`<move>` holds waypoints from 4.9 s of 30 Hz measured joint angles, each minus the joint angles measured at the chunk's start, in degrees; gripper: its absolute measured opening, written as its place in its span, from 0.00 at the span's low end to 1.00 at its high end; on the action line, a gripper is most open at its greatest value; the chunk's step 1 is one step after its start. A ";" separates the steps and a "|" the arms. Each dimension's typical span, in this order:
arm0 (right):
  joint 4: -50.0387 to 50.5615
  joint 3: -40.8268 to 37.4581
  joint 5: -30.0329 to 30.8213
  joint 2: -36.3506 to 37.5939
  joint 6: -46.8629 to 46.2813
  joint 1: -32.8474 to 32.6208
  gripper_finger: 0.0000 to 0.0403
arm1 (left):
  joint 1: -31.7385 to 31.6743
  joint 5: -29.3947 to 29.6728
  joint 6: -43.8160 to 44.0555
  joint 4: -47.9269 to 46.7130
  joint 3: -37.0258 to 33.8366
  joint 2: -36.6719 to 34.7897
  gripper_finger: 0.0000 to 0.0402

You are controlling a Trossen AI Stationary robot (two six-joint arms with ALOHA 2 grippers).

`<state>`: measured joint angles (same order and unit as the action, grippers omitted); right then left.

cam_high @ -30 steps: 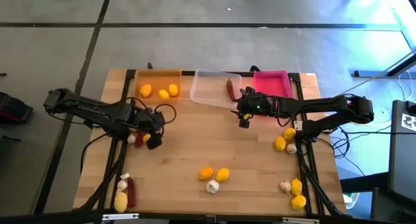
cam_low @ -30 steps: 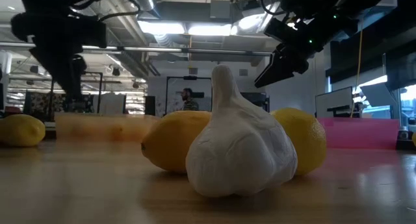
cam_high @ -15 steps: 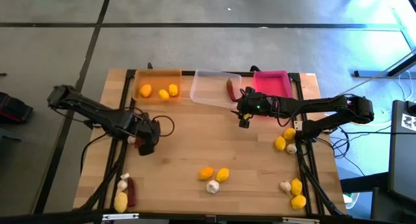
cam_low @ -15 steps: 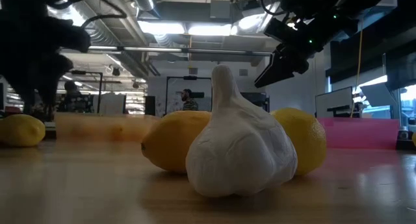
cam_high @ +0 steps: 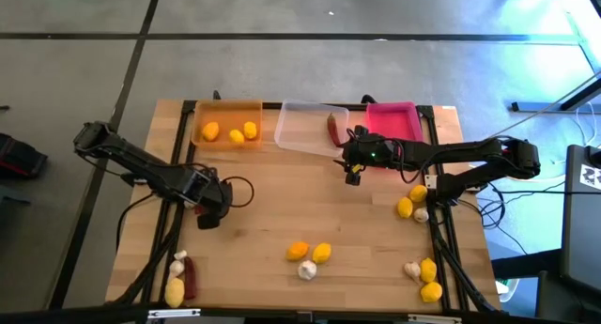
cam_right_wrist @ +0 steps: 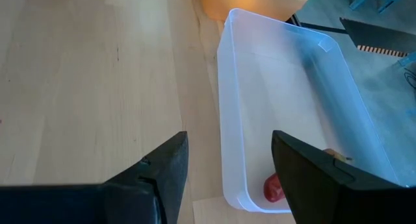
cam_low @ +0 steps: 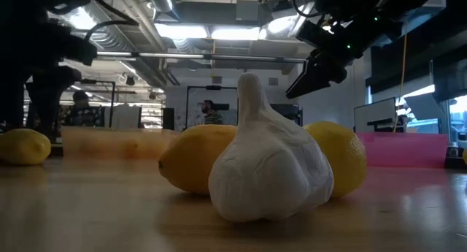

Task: Sort produce into baskets
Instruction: Put the yellow lemon into the orange bin, then put the red chili pepper into the red bin

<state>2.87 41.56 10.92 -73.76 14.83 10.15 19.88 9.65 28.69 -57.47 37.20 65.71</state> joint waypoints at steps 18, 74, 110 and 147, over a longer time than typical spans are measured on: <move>-0.04 0.00 0.00 0.00 0.02 -0.01 0.53 | -0.11 0.01 2.45 5.98 -3.38 7.32 0.68; -0.39 0.00 0.00 0.00 0.02 -0.02 0.53 | -38.67 25.97 -9.27 15.12 6.63 -7.47 0.53; -0.39 0.00 0.00 0.00 0.02 0.00 0.53 | -63.53 22.58 -10.04 28.22 0.01 6.43 0.55; -0.20 0.00 0.00 0.00 0.02 -0.02 0.53 | -39.01 18.99 -5.78 29.87 4.86 -1.07 0.69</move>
<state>2.68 41.56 10.92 -73.76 14.85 10.13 -19.13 28.64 22.91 -27.60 42.06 64.64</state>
